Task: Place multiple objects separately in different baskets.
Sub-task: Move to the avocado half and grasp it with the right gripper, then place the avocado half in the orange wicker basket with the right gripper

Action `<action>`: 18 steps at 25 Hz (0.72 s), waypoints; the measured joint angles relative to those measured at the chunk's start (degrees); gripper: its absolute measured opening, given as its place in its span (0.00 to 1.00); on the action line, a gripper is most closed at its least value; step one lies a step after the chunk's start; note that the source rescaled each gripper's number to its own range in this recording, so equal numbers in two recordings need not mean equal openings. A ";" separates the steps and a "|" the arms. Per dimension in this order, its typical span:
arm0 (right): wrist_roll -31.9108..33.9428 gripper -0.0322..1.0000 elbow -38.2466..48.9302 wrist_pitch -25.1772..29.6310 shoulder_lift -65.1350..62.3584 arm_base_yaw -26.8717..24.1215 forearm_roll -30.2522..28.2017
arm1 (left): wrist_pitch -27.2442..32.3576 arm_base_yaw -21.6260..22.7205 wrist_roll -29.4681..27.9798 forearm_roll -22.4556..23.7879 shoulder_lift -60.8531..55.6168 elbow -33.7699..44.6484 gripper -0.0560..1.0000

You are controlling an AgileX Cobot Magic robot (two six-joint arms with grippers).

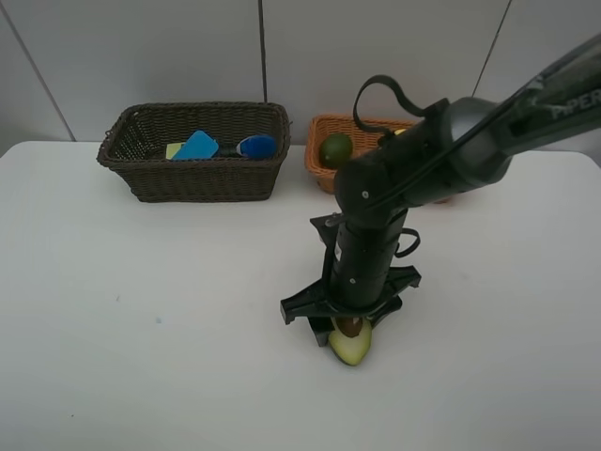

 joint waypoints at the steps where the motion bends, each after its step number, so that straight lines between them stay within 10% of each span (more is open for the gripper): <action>1: -0.23 0.52 -0.21 0.36 0.00 0.00 0.00 | 0.00 0.00 0.00 0.00 0.00 0.00 1.00; 11: -11.01 0.52 -18.22 14.86 -3.55 -0.28 -0.28 | 0.00 0.00 0.00 0.00 0.00 0.00 1.00; 18: -18.24 0.52 -38.56 17.07 2.87 -9.67 0.00 | 0.00 0.00 0.00 0.00 0.00 0.00 1.00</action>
